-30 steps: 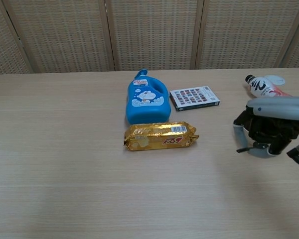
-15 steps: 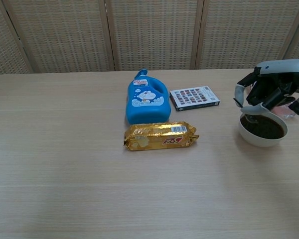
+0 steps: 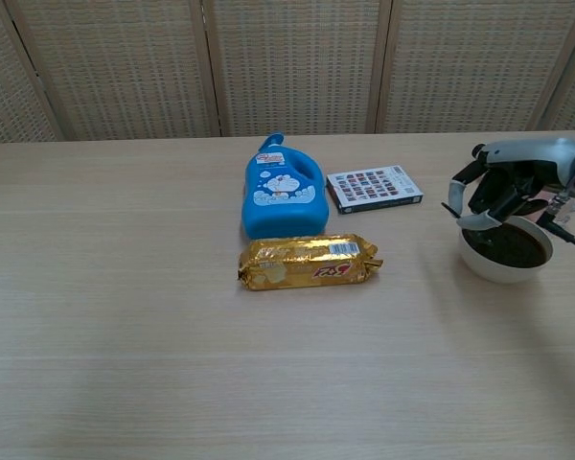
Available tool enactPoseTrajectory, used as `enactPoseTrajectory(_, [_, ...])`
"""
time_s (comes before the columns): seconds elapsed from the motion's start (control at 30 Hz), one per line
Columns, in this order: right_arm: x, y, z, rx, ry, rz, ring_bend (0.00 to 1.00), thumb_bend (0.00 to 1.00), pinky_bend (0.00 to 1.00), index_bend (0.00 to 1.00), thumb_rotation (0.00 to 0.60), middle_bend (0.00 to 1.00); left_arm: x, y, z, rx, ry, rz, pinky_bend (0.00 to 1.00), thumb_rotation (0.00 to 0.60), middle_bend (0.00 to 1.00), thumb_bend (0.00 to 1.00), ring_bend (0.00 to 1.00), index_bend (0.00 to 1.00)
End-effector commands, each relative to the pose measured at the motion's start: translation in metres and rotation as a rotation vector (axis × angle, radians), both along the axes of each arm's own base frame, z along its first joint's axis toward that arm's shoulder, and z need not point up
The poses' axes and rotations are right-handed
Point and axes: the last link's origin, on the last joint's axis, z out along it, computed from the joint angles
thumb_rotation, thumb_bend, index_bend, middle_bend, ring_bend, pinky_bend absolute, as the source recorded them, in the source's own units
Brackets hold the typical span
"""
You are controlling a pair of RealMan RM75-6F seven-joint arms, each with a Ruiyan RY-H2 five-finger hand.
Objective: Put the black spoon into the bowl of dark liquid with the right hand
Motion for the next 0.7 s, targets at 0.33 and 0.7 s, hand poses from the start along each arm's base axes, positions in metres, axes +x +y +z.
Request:
enactPoseTrajectory(0.33, [-0.020,-0.012,-0.006,-0.004,0.082,-0.047,0.94,0.71,1.00,0.72,0.600,0.94,-0.001,-0.002,0.000,0.002,-0.002,0.006,0.00,0.600,0.00,0.42,0.00,0.00])
enactPoseTrajectory(0.7, [-0.043,-0.020,0.002,-0.033,0.154,-0.086,0.94,0.72,1.00,0.73,0.600,0.94,-0.001,-0.004,-0.001,0.002,-0.003,0.011,0.00,0.600,0.00,0.42,0.00,0.00])
